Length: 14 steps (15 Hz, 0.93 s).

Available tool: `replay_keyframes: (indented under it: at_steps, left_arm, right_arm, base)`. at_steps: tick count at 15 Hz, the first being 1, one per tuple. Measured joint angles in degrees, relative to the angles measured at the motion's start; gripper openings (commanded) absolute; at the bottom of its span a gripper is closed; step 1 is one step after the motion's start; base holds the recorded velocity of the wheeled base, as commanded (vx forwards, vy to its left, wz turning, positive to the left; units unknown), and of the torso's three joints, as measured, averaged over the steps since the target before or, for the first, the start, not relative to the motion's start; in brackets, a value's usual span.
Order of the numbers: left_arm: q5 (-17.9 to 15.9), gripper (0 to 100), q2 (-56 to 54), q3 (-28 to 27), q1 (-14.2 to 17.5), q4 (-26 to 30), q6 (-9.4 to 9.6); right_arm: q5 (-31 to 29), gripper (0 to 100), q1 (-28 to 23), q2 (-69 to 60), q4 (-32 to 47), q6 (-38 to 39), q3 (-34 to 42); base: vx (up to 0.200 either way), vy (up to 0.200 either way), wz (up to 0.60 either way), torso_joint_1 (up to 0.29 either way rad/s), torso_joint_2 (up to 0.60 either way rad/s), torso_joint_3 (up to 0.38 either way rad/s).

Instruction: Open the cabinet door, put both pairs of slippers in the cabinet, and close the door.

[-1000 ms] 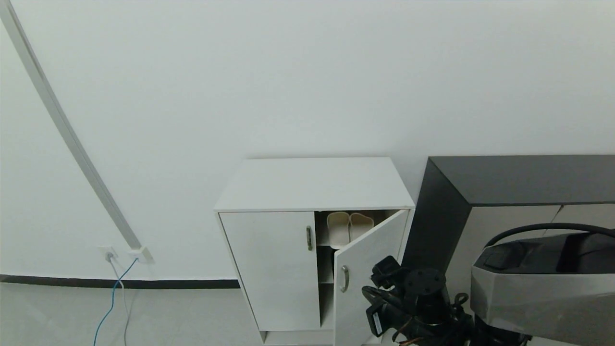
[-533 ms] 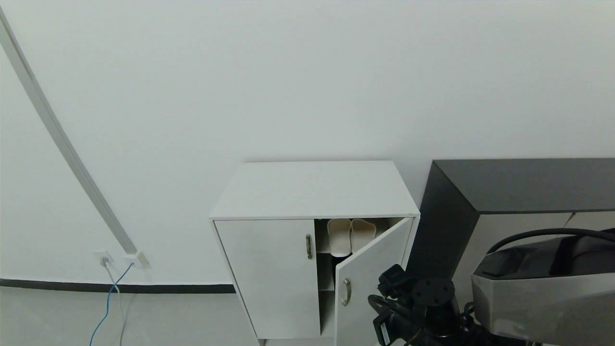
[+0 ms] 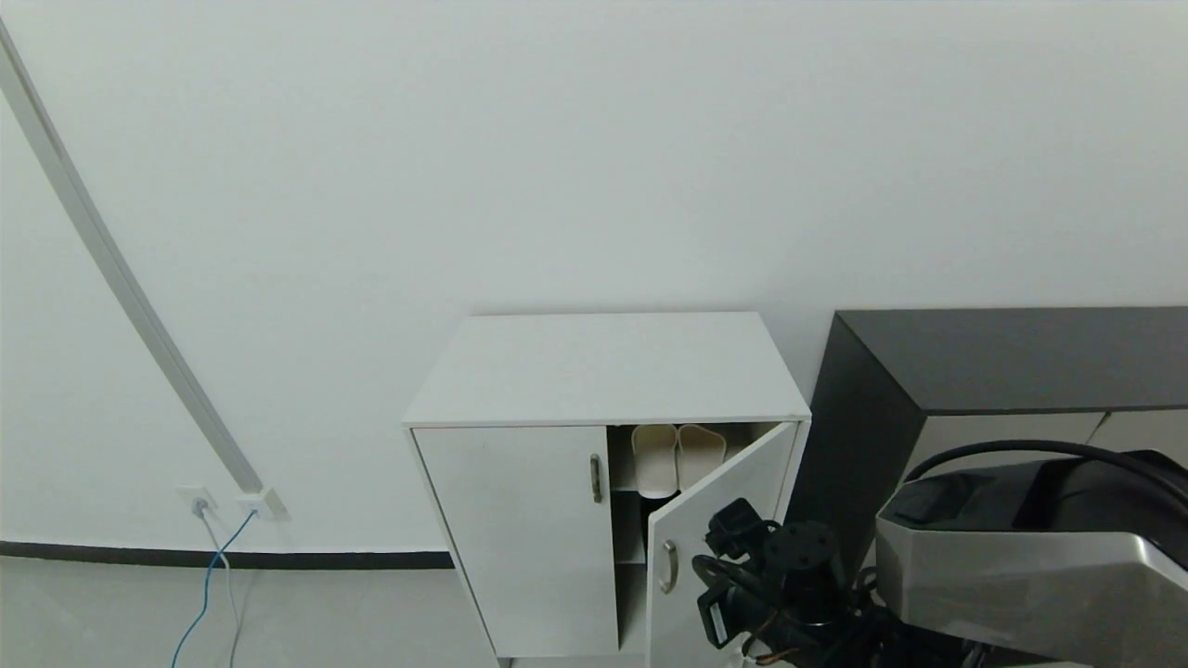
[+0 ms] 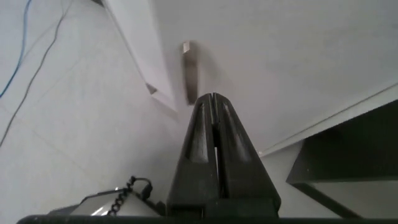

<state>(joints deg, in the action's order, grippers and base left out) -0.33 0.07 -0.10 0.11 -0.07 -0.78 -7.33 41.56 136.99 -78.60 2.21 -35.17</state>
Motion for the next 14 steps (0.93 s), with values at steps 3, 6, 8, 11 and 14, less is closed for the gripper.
replay_keyframes:
  at_steps: [3,6,8,11,14]
  left_arm:
    - [-0.02,0,0.0,0.0,-0.01,0.0,-0.06]
    - [0.0,0,0.0,0.0,-0.01,0.0,-0.09]
    - [-0.02,0,0.0,0.0,0.02,0.0,-0.06]
    - [-0.02,0,0.0,0.0,0.02,0.0,-0.09]
    - [-0.02,0,0.0,0.0,0.0,0.0,-0.09]
  right_arm:
    - [0.22,0,-1.12,1.05,5.8,0.02,-6.39]
    - [0.38,0,-1.6,1.74,11.46,0.06,-12.37]
    - [0.4,0,-1.82,2.43,13.57,0.06,-16.02]
    - [0.4,0,-2.47,3.51,16.25,0.09,-20.66]
    - [0.57,0,-3.58,4.61,19.02,0.09,-24.75]
  base:
    - [0.0,0.0,0.0,0.0,0.0,0.0]
    - [0.0,0.0,0.0,0.0,0.0,0.0]
    - [0.0,0.0,0.0,0.0,0.0,0.0]
    - [0.0,0.0,0.0,0.0,0.0,0.0]
    - [0.0,0.0,0.0,0.0,0.0,0.0]
